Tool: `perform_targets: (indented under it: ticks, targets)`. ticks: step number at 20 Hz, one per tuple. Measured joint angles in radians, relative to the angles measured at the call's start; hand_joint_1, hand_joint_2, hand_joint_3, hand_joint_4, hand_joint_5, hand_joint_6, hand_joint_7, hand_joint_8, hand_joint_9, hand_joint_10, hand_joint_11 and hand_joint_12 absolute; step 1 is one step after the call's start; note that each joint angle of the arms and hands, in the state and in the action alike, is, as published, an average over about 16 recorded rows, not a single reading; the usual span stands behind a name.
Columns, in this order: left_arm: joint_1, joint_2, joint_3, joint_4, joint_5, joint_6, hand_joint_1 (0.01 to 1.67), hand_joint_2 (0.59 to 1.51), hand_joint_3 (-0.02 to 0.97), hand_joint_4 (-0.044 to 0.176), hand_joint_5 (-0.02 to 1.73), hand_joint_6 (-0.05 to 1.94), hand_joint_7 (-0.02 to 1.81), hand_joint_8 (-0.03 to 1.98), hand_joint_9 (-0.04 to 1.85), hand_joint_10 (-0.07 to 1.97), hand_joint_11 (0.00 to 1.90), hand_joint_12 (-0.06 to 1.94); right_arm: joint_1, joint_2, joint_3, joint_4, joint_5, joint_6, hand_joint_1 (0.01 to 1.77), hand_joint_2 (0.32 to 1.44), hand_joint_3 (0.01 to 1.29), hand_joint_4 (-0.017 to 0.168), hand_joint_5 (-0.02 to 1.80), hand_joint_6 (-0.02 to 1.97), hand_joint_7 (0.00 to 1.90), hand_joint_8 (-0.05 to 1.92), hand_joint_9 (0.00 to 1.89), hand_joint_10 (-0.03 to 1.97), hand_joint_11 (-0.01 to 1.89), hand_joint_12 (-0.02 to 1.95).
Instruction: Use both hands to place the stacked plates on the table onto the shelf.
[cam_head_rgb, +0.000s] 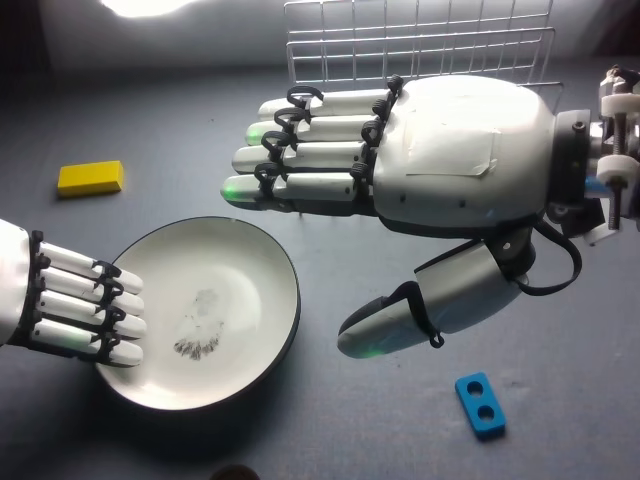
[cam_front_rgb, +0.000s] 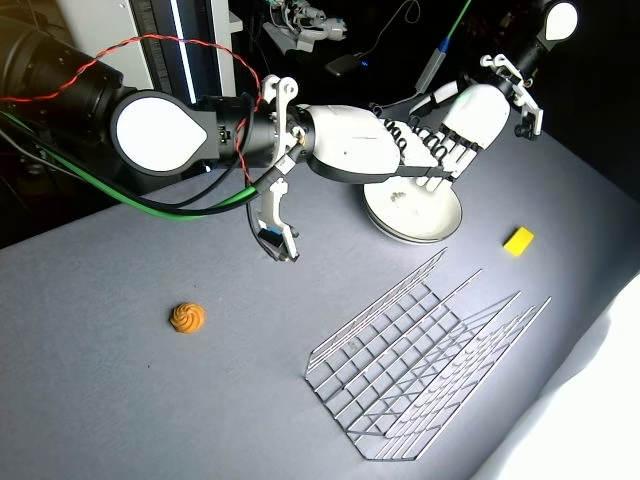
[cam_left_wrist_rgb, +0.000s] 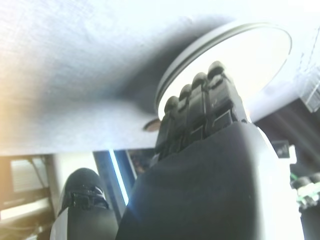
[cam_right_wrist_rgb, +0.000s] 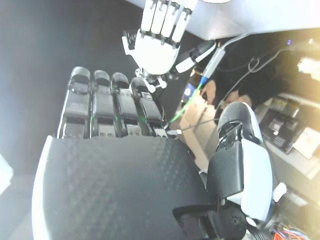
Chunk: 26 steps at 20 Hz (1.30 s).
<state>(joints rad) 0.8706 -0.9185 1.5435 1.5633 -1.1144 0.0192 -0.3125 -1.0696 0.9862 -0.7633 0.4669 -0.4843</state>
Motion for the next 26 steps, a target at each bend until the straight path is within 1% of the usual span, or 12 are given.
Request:
perform_targets:
  ticks: [9,13,18,23,26]
  targets:
    - [0.023,-0.025,0.035,-0.020,0.021,0.002,0.02,1.029,0.047,0.001,0.02,0.00,0.02,-0.01,0.02,-0.02,0.01,-0.01,-0.009,0.003,-0.016,0.219,-0.042,-0.115,0.02,1.08,0.02,-0.003,0.02,0.02,0.01,-0.01,0.01,0.00,0.01,-0.01]
    - [0.031,-0.033,0.041,-0.029,0.029,-0.001,0.02,1.036,0.047,-0.001,0.01,0.00,0.01,-0.01,0.02,-0.02,0.01,-0.02,-0.014,-0.001,-0.024,0.312,-0.066,-0.181,0.02,1.09,0.02,-0.002,0.02,0.02,0.01,-0.01,0.01,0.00,0.02,-0.01]
    - [0.035,-0.041,0.025,-0.041,0.039,-0.006,0.01,1.044,0.043,-0.003,0.00,-0.01,0.01,-0.01,0.02,-0.02,0.01,-0.01,-0.026,-0.006,-0.036,0.389,-0.088,-0.278,0.02,1.10,0.02,0.000,0.02,0.02,0.02,-0.01,0.01,0.00,0.02,-0.01]
    - [0.024,-0.052,-0.005,-0.050,0.054,-0.013,0.01,1.048,0.040,-0.004,0.00,-0.02,0.00,-0.01,0.02,-0.01,0.01,0.00,-0.037,-0.016,-0.046,0.396,-0.101,-0.377,0.03,1.10,0.02,0.002,0.02,0.02,0.02,-0.01,0.01,0.00,0.02,-0.01]
    - [0.011,-0.061,-0.027,-0.054,0.065,-0.016,0.02,1.050,0.038,-0.004,0.00,-0.02,0.00,-0.01,0.02,-0.01,0.01,0.00,-0.042,-0.025,-0.050,0.397,-0.116,-0.440,0.13,1.10,0.02,0.004,0.02,0.02,0.02,-0.01,0.02,0.00,0.03,0.01]
